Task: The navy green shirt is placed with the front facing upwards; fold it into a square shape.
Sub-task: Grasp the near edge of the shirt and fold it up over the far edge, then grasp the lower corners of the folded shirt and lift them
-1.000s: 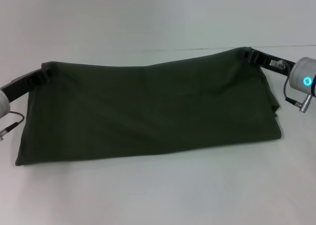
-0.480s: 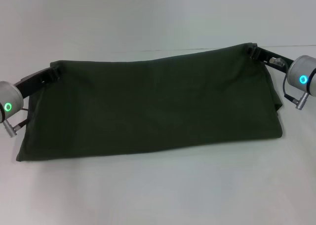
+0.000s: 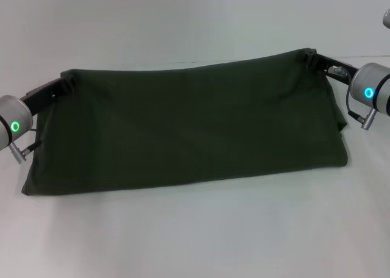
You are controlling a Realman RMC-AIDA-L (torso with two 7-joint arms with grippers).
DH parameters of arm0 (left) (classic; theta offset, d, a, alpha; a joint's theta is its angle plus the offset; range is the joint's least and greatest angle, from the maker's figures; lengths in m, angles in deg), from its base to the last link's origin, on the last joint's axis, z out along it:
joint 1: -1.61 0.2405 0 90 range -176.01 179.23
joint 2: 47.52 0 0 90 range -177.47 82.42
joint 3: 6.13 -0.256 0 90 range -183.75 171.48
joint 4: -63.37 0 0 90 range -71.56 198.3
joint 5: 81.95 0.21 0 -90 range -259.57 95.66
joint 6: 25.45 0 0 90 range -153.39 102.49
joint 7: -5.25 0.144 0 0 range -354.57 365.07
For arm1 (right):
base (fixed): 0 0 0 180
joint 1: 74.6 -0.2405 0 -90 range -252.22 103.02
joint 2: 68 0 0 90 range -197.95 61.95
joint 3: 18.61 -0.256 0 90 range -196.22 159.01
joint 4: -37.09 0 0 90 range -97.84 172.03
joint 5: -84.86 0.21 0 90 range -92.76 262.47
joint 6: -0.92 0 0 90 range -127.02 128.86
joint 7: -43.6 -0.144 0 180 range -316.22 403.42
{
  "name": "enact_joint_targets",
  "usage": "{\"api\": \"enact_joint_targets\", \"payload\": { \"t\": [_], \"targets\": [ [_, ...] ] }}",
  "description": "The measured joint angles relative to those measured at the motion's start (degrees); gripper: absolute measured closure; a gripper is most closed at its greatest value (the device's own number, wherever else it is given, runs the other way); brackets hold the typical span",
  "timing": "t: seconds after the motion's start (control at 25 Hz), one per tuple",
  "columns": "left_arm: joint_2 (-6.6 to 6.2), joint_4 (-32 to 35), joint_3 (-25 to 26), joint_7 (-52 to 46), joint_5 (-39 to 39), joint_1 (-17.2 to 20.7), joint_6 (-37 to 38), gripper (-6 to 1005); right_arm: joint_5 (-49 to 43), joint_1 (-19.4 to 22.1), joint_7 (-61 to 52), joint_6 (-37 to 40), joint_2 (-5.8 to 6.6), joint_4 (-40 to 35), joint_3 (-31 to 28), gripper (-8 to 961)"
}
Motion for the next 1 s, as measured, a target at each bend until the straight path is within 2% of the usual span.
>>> {"api": "enact_joint_targets", "payload": {
  "t": [0.16, 0.28, 0.56, 0.64, 0.76, 0.92, 1.0],
  "targets": [
    [0.07, -1.05, 0.0, 1.55, -3.76, 0.08, -1.57, 929, 2.46, -0.09, 2.27, 0.23, -0.02, 0.91, 0.14, 882],
    [0.08, -1.62, 0.15, 1.62, -4.72, 0.02, -3.32, 918, 2.93, -0.11, 2.37, 0.35, 0.01, 1.27, 0.21, 750],
    [0.09, -2.42, -0.03, 2.31, -6.25, 0.61, -4.9, 633, 3.69, 0.21, 2.36, 0.69, -0.03, 1.83, 0.25, 450],
    [0.09, -2.26, -0.03, 2.58, -6.17, 1.34, -3.97, 553, 4.0, 1.06, 1.87, 1.97, 0.22, 1.83, 0.26, 391],
    [0.08, -1.58, 0.51, 2.34, -6.55, 3.59, 0.73, 428, 4.01, 3.47, -0.69, 6.61, 0.78, 0.83, 0.26, 302],
    [-0.15, 0.38, 2.82, 0.49, -8.85, 8.35, 13.12, 251, 3.78, 8.11, -7.16, 15.41, 2.18, -1.65, 1.57, 188],
    [-0.45, 3.01, 2.56, -2.4, -7.52, 10.59, 19.34, 251, 3.76, 10.79, -11.58, 19.63, 2.99, -3.66, 3.81, 138]
  ]
}}
